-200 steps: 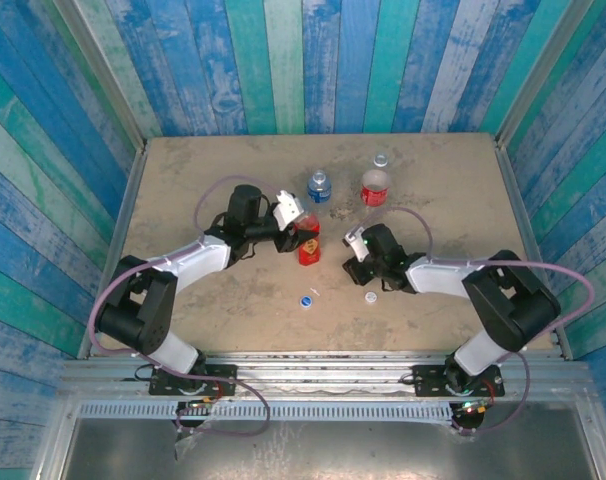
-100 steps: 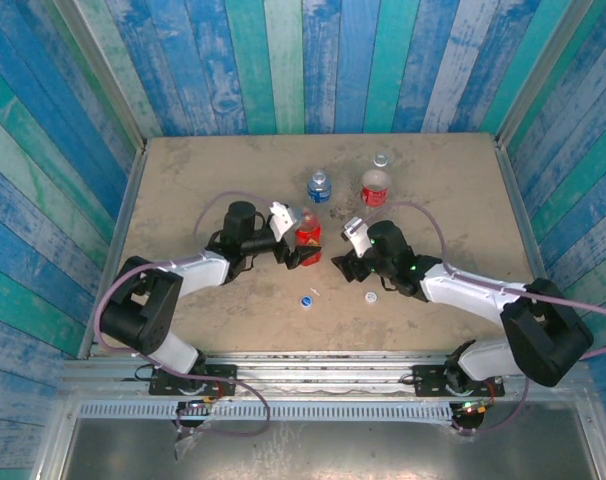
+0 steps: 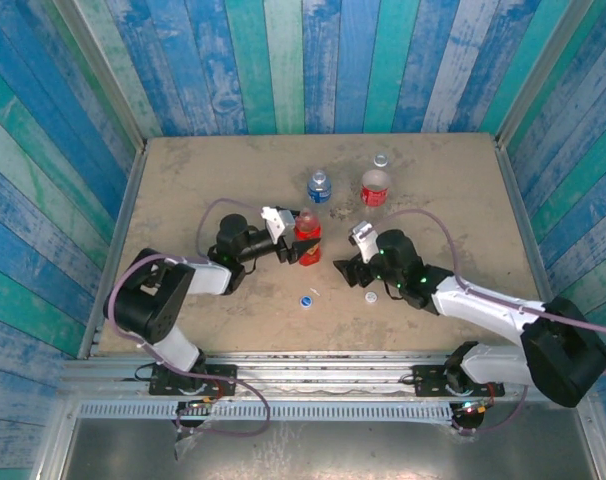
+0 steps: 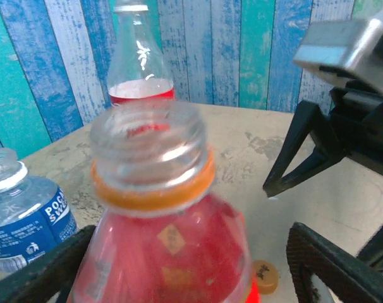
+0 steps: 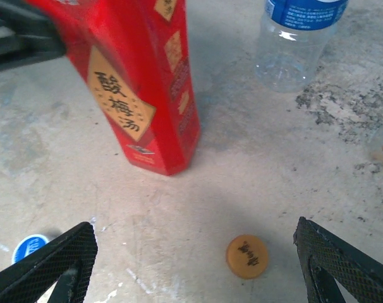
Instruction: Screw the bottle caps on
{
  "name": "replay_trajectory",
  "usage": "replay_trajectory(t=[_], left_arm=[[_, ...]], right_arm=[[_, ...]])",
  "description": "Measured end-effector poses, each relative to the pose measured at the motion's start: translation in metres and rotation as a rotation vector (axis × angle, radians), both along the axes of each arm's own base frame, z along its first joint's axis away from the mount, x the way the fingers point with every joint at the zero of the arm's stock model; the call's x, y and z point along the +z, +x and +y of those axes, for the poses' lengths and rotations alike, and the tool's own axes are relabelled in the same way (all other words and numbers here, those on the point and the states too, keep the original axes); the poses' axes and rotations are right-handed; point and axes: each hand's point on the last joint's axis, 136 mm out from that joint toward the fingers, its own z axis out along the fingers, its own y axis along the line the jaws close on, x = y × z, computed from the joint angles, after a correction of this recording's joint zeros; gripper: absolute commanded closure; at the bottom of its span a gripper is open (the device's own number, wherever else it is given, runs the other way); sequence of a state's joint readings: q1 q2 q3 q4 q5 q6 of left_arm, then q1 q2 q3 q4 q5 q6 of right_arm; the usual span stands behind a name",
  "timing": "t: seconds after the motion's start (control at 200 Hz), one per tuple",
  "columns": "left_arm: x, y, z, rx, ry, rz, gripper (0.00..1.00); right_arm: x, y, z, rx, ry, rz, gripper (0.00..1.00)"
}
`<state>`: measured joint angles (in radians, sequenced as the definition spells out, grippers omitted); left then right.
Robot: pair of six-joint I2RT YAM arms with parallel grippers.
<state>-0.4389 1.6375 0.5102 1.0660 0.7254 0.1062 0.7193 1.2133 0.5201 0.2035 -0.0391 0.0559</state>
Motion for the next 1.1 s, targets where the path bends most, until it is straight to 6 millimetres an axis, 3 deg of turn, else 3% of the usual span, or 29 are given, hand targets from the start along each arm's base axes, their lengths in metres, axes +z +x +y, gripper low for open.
replay_trajectory(t=[0.35, 0.441, 0.551, 0.761, 0.936, 1.101], left_arm=[[0.000, -0.005, -0.004, -0.044, -0.011, -0.016, 0.45], [0.000, -0.007, -0.004, -0.053, -0.012, -0.015, 0.46], [0.001, -0.010, -0.005, -0.074, -0.018, -0.006, 0.47], [-0.002, -0.021, -0.007, -0.110, -0.023, 0.039, 0.47], [-0.003, -0.043, -0.004, -0.127, -0.019, 0.070, 0.47], [-0.004, -0.045, -0.005, -0.131, -0.017, 0.084, 0.46]], right_arm=[[0.008, -0.008, -0.004, -0.014, 0.030, -0.029, 0.18], [0.009, -0.006, -0.006, -0.036, 0.037, -0.030, 0.17], [0.016, -0.003, -0.010, -0.077, 0.056, -0.041, 0.00], [0.024, 0.006, -0.029, -0.204, 0.076, -0.068, 0.00], [0.018, 0.012, -0.050, -0.356, 0.097, -0.038, 0.00], [0.008, 0.016, -0.066, -0.424, 0.123, 0.005, 0.00]])
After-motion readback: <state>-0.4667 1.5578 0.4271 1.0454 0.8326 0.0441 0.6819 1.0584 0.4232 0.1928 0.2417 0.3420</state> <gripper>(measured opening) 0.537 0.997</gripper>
